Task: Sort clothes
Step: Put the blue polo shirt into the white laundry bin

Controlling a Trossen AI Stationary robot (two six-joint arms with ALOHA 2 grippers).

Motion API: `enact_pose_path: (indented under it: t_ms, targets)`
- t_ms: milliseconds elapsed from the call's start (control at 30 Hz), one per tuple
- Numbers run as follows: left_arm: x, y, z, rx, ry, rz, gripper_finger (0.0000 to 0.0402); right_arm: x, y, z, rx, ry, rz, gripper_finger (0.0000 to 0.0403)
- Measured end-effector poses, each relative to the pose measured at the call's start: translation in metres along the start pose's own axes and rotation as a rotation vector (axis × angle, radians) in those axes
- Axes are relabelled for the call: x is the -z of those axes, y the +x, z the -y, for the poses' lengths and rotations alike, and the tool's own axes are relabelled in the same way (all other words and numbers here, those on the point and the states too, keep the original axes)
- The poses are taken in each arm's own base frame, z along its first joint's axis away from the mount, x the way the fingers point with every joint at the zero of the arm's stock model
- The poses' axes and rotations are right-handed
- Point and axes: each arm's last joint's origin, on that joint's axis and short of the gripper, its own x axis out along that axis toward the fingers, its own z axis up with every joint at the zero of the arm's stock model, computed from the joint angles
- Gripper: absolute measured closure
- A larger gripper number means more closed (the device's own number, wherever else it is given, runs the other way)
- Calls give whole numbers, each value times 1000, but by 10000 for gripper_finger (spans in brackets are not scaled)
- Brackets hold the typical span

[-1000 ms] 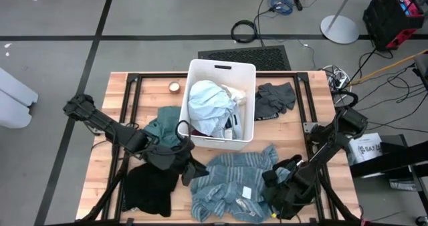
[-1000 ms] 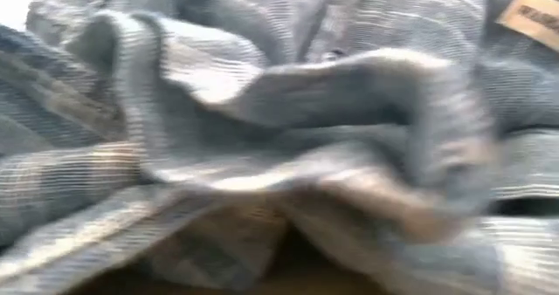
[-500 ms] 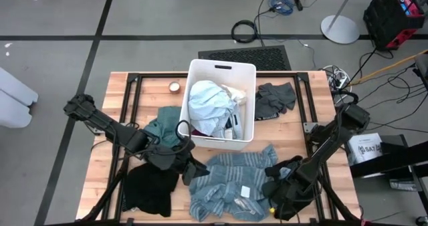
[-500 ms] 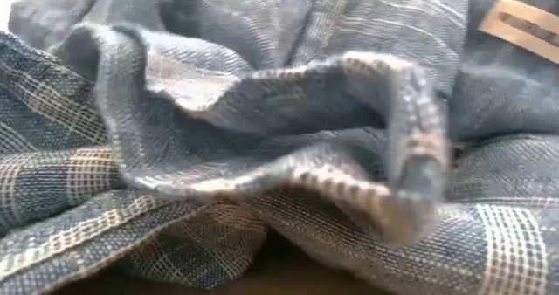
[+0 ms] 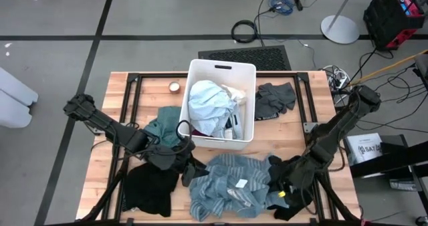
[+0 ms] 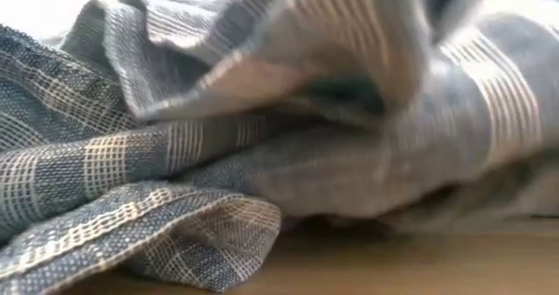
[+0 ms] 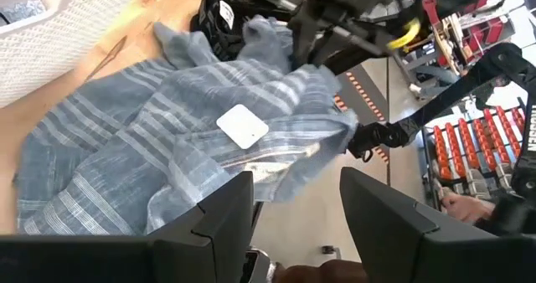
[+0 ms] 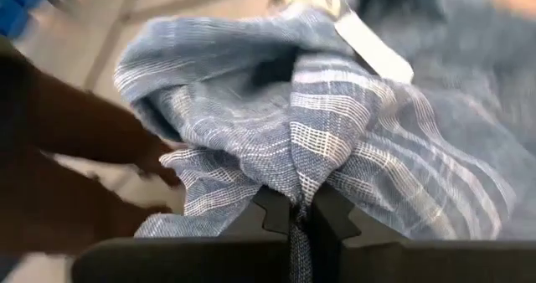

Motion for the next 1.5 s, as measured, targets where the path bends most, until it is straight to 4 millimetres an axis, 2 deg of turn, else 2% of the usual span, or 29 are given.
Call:
enact_pose_path:
  t_ms: [200, 367, 467, 567, 700, 833, 933, 1067, 1200, 1333, 1500]
  targets:
    - [0, 0, 0, -1, 5, -1, 213, -31, 7, 9, -66, -12, 171, 400]
    - [3, -4, 3, 12, 10, -10, 213, -56, 26, 27, -112, 31, 180, 400]
    - [6, -8, 4, 15, 15, -23, 213, -77, 42, 34, -122, 42, 151, 401]
    - [10, -9, 3, -11, 17, -46, 213, -107, 59, 37, -121, 4, 158, 401]
    - [18, -13, 2, -42, -9, -82, 213, -136, 89, 43, -22, -39, 58, 401]
    - [30, -17, 0, -93, -41, -127, 213, -145, 120, 47, 52, -42, -106, 401]
    - [40, -21, -2, -150, -66, -147, 213, -145, 139, 49, 76, -27, -182, 401]
    - [46, -24, -4, -207, -76, -110, 213, -147, 160, 54, 16, 37, -236, 399]
    - [46, -24, -4, -215, -33, -83, 213, -147, 177, 72, -41, 160, -297, 398]
    - [47, -25, -6, -227, 16, -90, 213, -148, 186, 85, -66, 209, -304, 396]
    - [49, -26, -10, -268, 32, -114, 213, -158, 187, 85, -110, 129, -214, 385]
